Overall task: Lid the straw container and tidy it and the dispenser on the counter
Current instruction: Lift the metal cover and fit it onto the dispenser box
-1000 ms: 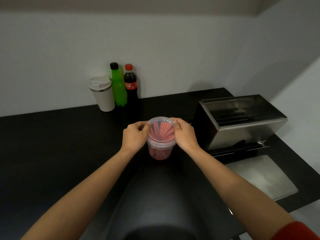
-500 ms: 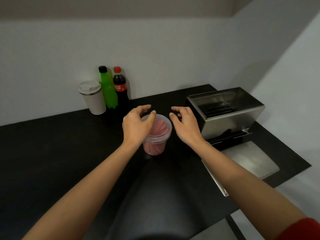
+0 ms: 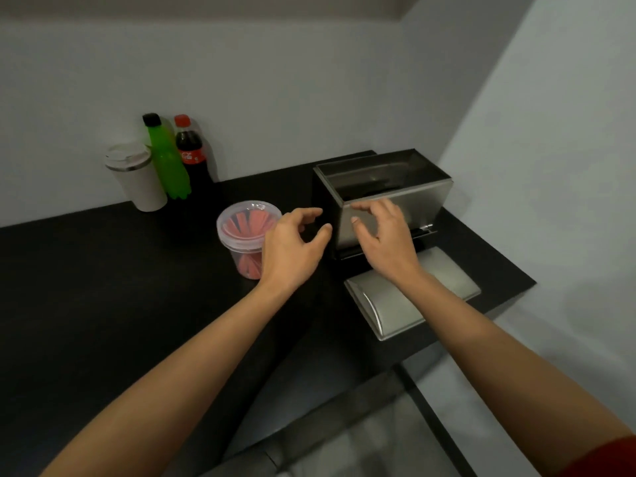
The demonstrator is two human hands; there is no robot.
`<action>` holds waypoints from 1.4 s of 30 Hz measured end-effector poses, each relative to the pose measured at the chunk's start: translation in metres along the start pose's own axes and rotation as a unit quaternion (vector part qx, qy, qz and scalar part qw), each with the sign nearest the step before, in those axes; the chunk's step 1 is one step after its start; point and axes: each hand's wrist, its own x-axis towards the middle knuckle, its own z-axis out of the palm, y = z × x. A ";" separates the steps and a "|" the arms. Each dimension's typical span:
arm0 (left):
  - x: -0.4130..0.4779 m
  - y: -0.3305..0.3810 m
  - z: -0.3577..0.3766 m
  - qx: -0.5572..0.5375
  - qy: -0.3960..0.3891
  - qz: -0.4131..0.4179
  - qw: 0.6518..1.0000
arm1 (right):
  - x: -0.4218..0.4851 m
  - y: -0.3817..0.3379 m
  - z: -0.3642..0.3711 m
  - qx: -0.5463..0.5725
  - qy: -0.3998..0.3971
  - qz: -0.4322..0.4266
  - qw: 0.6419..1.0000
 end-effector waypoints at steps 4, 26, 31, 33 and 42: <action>-0.021 0.017 0.034 -0.003 -0.006 -0.021 1.000 | -0.026 0.033 -0.033 -0.042 -0.032 0.015 0.999; -0.067 0.020 0.141 0.104 -0.108 -0.225 0.963 | -0.049 0.168 -0.088 -0.121 -0.214 0.226 0.943; -0.068 0.015 0.149 0.102 -0.108 -0.217 0.965 | -0.042 0.183 -0.083 -0.081 -0.218 0.288 0.929; -0.068 0.013 0.150 0.104 -0.103 -0.214 0.966 | -0.040 0.187 -0.081 -0.089 -0.216 0.297 0.926; -0.072 0.008 0.151 0.118 -0.102 -0.195 0.968 | -0.025 0.201 -0.078 -0.024 -0.131 0.390 0.911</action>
